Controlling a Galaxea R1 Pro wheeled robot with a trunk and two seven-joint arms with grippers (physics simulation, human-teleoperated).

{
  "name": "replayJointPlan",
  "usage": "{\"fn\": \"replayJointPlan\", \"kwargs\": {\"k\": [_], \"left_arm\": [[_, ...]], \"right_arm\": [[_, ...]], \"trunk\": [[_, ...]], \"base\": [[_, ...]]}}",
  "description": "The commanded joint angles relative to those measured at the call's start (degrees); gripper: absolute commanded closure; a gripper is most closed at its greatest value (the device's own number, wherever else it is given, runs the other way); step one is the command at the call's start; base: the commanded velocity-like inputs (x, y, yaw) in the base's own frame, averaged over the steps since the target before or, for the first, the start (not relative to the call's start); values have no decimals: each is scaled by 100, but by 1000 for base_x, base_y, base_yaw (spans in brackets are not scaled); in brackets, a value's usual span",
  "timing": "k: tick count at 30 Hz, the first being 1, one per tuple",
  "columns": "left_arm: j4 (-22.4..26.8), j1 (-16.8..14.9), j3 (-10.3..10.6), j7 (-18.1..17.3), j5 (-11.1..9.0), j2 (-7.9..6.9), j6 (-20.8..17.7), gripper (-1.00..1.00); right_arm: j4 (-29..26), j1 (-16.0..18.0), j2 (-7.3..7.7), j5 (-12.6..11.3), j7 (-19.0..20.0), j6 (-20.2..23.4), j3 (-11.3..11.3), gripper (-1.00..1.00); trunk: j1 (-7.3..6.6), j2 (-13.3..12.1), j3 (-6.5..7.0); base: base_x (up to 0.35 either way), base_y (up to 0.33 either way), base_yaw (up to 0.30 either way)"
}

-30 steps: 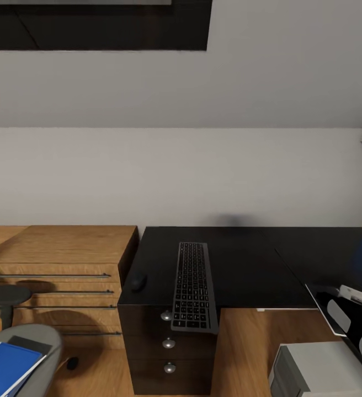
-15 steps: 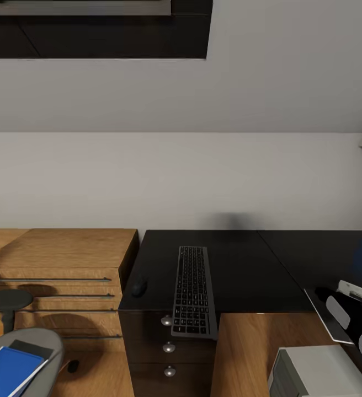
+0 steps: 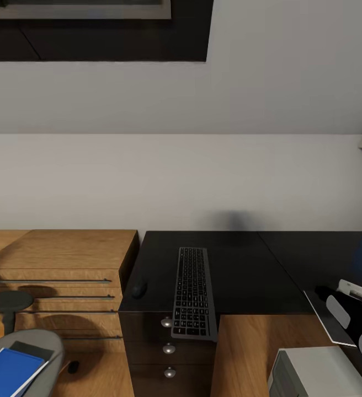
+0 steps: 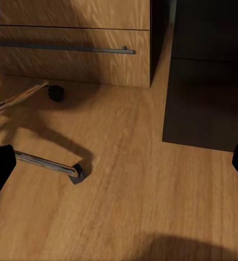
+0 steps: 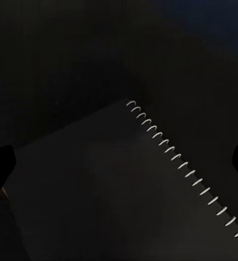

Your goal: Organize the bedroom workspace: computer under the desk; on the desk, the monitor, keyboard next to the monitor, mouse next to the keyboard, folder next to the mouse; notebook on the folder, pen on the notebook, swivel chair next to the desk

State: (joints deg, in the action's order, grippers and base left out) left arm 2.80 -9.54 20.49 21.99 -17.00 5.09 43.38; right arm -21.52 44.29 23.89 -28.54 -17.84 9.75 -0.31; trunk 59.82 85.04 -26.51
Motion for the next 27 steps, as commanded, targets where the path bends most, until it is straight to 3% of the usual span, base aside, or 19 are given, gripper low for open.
{"fn": "replayJointPlan", "kwargs": {"k": [1, 16, 27], "left_arm": [[-3, -4, 50, 31, -32, 1, 12, -100], [-10, -4, 47, 18, -32, -6, 12, -100], [-8, -4, 43, 24, -32, -19, 12, -100]], "right_arm": [[-14, 1, 1, -18, -25, 36, -4, -100], [-16, 1, -6, -11, -21, 27, -14, -100], [-10, 1, -5, -11, -9, 28, -13, -100]], "trunk": [[0, 3, -6], [0, 3, -6], [0, 3, -6]], "base": [[0, 0, 0], [1, -4, 0], [73, -97, 0]]}}
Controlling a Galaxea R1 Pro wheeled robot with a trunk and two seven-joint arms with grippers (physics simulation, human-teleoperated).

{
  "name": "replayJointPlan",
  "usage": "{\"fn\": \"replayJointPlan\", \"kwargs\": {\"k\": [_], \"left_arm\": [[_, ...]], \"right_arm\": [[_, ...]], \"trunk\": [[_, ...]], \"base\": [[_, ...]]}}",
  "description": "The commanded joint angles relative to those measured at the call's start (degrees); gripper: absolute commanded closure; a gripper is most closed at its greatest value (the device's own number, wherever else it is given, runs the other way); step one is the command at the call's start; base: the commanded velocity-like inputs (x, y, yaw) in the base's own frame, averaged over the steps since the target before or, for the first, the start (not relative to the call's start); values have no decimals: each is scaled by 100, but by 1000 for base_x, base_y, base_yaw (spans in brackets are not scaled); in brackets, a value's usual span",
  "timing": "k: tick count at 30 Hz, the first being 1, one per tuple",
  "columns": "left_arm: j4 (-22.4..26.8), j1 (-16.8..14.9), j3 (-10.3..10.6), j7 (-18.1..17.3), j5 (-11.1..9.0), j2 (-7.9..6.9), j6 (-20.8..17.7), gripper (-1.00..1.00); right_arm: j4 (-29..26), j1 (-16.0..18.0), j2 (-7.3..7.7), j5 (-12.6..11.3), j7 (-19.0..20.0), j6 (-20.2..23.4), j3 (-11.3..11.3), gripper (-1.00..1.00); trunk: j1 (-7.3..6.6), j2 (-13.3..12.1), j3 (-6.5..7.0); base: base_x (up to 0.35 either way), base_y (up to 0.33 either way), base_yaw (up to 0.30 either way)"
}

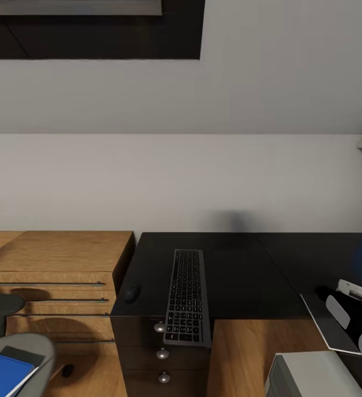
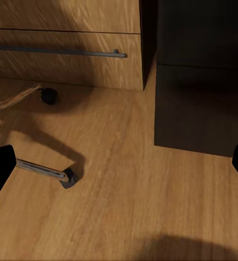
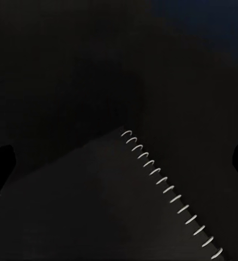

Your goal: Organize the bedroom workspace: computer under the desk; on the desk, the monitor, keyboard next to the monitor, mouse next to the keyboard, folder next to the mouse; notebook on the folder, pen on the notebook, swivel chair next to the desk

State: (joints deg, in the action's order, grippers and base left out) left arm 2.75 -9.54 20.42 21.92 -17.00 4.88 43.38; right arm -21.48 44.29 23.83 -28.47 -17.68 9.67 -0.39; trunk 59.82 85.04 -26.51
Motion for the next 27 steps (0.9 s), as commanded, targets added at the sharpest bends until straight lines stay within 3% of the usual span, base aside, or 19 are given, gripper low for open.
{"fn": "replayJointPlan", "kwargs": {"k": [1, 27], "left_arm": [[-3, -4, 50, 31, -32, 2, 13, -100], [-3, -4, 50, 39, -38, -1, 13, -100]], "right_arm": [[-14, 0, 1, -19, -25, 36, -5, -100], [45, 0, 11, -62, -9, 75, 9, -100]], "trunk": [[0, 3, -7], [0, 3, -7]], "base": [[14, -50, 0], [1, -132, 0]]}}
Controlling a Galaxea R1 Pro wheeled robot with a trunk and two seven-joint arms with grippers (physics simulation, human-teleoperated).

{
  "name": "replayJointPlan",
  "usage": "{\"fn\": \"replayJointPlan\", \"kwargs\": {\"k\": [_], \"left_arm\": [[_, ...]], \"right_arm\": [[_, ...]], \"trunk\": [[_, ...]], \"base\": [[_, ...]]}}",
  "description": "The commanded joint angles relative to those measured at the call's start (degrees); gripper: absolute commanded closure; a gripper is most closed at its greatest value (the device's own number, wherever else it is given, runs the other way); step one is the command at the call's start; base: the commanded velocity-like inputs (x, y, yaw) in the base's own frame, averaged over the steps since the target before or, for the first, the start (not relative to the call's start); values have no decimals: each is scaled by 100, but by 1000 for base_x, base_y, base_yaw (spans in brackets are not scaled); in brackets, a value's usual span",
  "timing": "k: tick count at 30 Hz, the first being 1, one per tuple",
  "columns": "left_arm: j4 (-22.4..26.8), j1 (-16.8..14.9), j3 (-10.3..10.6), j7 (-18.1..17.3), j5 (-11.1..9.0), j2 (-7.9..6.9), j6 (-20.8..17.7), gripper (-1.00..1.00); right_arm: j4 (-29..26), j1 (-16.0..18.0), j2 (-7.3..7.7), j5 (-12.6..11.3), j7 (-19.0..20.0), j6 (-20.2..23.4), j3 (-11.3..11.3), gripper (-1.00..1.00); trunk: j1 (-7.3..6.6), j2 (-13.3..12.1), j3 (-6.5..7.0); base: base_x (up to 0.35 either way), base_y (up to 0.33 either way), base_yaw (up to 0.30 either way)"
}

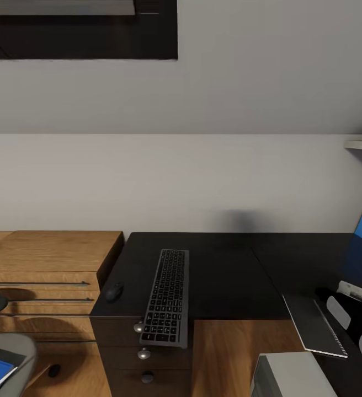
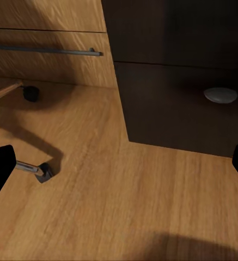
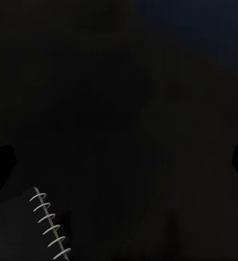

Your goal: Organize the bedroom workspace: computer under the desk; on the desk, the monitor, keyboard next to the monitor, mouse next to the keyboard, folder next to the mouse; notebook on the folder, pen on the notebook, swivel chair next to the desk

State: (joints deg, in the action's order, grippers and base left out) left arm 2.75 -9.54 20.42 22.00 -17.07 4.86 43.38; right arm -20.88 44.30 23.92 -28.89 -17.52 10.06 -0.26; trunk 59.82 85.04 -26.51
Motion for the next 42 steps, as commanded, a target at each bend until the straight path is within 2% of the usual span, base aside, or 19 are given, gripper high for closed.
{"fn": "replayJointPlan", "kwargs": {"k": [1, 7, 8, 14, 21, 23, 28, 42], "left_arm": [[-2, -4, 50, 31, -31, 0, 12, -100], [-3, -4, 50, 32, -29, 2, 14, -100], [-4, -4, 50, 32, -32, 1, 14, -100], [-3, -4, 53, 32, -27, 6, 23, -100], [-3, -4, 54, 47, -29, 23, 36, -100], [-2, -4, 54, 68, -39, 30, 38, -100], [-1, -4, 53, 74, -41, 32, 38, -100], [3, -4, 50, 76, -42, 33, 39, -100]], "right_arm": [[-14, 0, 3, -34, -9, 42, -1, -100], [-9, 0, 17, -309, 435, 148, 0, -100], [-7, 0, 22, -396, 548, 308, 0, -100], [-4, 0, 24, -584, 637, 461, 0, -100], [-4, 0, 31, -961, 659, 510, 0, -100], [-4, -1, 32, -1157, 669, 636, 0, -100], [-4, -2, 33, -1220, 676, 702, 0, -100], [-4, 0, 34, -1250, 679, 733, 0, -100]], "trunk": [[0, 3, -6], [0, 3, -6], [0, 3, -6], [0, 3, -6], [0, 3, -6], [43, 83, -42], [153, 284, -132], [175, 324, -150]], "base": [[0, -20, 0], [0, -5, 0], [0, -1, 0], [0, 0, 0], [0, 0, 0], [0, 0, 0], [0, 0, 0], [0, 0, 0]]}}
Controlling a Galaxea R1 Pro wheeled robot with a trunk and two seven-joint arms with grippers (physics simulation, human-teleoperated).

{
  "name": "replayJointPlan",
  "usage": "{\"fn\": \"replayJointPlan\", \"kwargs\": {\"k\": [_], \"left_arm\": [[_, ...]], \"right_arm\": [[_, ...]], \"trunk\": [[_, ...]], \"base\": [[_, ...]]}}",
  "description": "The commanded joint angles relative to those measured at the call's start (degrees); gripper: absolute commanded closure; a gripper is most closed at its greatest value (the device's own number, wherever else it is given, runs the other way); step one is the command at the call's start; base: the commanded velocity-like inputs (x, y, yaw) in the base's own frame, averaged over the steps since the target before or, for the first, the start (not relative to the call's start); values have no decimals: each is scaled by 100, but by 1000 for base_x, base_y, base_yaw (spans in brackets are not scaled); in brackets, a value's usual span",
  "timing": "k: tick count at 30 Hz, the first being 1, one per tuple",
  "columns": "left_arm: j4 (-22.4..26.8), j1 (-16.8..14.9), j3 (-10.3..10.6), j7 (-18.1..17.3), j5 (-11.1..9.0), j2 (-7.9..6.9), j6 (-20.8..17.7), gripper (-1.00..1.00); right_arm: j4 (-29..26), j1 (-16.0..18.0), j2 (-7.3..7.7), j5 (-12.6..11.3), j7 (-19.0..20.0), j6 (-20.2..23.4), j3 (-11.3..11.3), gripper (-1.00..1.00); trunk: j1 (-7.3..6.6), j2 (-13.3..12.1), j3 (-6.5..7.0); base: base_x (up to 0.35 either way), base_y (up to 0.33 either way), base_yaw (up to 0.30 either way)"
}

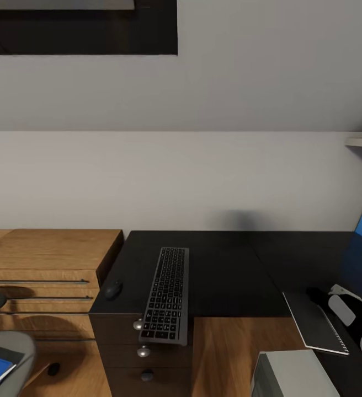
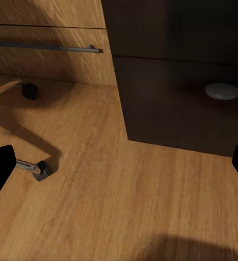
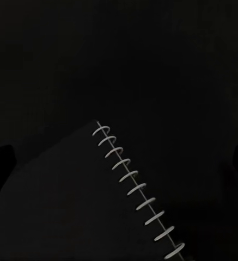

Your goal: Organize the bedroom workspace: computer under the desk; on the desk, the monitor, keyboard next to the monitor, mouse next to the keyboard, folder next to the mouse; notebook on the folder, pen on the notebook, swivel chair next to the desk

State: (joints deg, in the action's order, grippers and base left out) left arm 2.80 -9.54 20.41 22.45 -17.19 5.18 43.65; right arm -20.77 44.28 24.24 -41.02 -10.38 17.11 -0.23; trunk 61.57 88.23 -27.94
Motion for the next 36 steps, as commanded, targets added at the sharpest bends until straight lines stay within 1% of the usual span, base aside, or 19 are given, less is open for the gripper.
{"fn": "replayJointPlan", "kwargs": {"k": [1, 2, 17, 27, 36], "left_arm": [[-3, -4, 51, 31, -30, 1, 12, -100], [-3, -4, 51, 32, -30, 1, 12, -100], [-8, -4, 50, -18, -22, -13, 12, -100], [-8, -4, 51, -21, -21, -16, 6, -100], [-8, -4, 51, -21, -21, -17, 7, -100]], "right_arm": [[-14, -1, 1, -38, -34, 28, -3, -100], [-14, -2, 1, -38, -34, 29, -3, -100], [-14, -1, 1, -38, -33, 23, -3, -100], [-7, -1, -1, -42, -26, 27, -3, -100], [75, -1, -6, -51, -17, 29, -3, -100]], "trunk": [[22, 45, -25], [44, 85, -43], [44, 85, -43], [44, 85, -43], [44, 85, -43]], "base": [[0, 0, 0], [0, 0, 0], [-2, 0, 0], [-169, 57, 0], [-32, 8, 0]]}}
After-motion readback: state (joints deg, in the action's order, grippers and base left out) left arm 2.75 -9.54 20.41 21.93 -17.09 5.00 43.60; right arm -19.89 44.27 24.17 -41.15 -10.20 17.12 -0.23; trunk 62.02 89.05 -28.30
